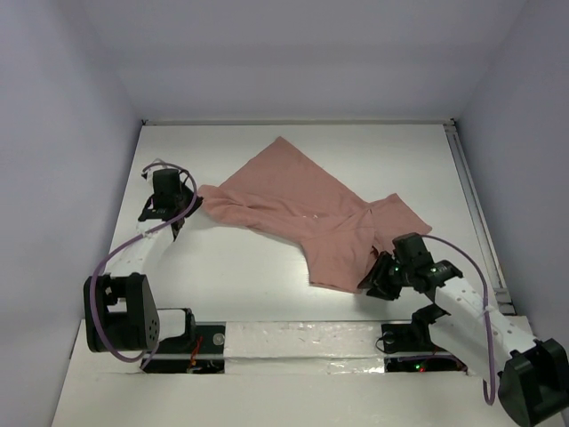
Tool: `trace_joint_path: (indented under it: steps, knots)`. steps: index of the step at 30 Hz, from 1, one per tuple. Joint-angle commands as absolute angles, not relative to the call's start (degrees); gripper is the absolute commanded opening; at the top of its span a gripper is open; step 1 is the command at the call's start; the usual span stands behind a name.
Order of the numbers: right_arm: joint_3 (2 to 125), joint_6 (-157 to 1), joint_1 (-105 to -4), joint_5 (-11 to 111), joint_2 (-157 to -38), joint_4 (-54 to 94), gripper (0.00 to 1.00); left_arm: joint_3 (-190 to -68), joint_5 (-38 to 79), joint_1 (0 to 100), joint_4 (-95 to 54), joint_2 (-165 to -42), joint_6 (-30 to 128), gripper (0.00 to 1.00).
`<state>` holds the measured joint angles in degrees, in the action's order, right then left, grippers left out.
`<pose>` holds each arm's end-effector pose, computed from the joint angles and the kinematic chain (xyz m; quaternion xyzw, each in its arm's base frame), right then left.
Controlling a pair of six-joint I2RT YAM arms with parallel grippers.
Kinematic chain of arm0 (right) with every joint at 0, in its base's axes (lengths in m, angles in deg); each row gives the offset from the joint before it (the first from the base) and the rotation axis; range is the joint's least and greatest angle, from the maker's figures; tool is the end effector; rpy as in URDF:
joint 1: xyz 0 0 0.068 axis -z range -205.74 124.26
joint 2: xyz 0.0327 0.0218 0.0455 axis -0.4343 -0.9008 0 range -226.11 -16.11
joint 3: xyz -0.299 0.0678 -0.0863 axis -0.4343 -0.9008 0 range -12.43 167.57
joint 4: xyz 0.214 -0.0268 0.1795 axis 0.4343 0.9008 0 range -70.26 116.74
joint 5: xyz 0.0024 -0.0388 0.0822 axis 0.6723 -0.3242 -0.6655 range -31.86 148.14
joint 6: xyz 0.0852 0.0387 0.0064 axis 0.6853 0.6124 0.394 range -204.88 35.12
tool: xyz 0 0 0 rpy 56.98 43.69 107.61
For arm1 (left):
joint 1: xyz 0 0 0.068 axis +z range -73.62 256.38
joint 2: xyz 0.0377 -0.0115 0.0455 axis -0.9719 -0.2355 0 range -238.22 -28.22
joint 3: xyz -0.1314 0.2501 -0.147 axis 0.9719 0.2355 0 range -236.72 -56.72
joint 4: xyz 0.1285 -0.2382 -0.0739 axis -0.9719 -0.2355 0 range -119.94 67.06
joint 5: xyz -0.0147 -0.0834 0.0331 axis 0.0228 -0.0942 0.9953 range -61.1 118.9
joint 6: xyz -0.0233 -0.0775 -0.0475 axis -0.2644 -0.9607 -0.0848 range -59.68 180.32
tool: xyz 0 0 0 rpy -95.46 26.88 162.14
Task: Fold and stack the t-shirts
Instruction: Flatten the tshirt out
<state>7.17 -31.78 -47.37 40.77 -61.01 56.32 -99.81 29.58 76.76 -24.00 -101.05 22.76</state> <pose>0.1192 0.0744 0.1374 0.2247 0.9329 0.2621 0.1020 0.3246 0.0032 0.2498 -0.2855 0.8213 -0.1525 0.4698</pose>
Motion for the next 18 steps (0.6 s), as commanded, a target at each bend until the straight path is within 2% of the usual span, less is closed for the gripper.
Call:
trace_joint_path:
  steps: [1, 3, 8, 14, 18]
  knots:
    - [6.5, -30.2, -48.7, 39.8, -62.8, 48.6, 0.45, -99.0, 29.8, 76.6, -22.1, -99.0, 22.7, 0.0]
    - [6.4, -29.3, -49.2, 41.1, -63.3, 47.4, 0.44, -98.8, 29.8, 76.6, -22.0, -99.1, 22.6, 0.0]
    - [5.0, -28.0, -49.2, 41.3, -64.0, 47.0, 0.32, -98.9, 30.0, 76.6, -22.1, -99.1, 22.8, 0.0]
    - [4.4, -27.7, -50.4, 41.0, -63.2, 48.6, 0.31, -98.7, 30.0, 76.6, -21.9, -99.3, 22.8, 0.0]
    - [5.0, -27.2, -51.0, 42.1, -62.6, 49.4, 0.26, -98.5, 29.9, 76.6, -21.5, -99.6, 22.6, 0.0]
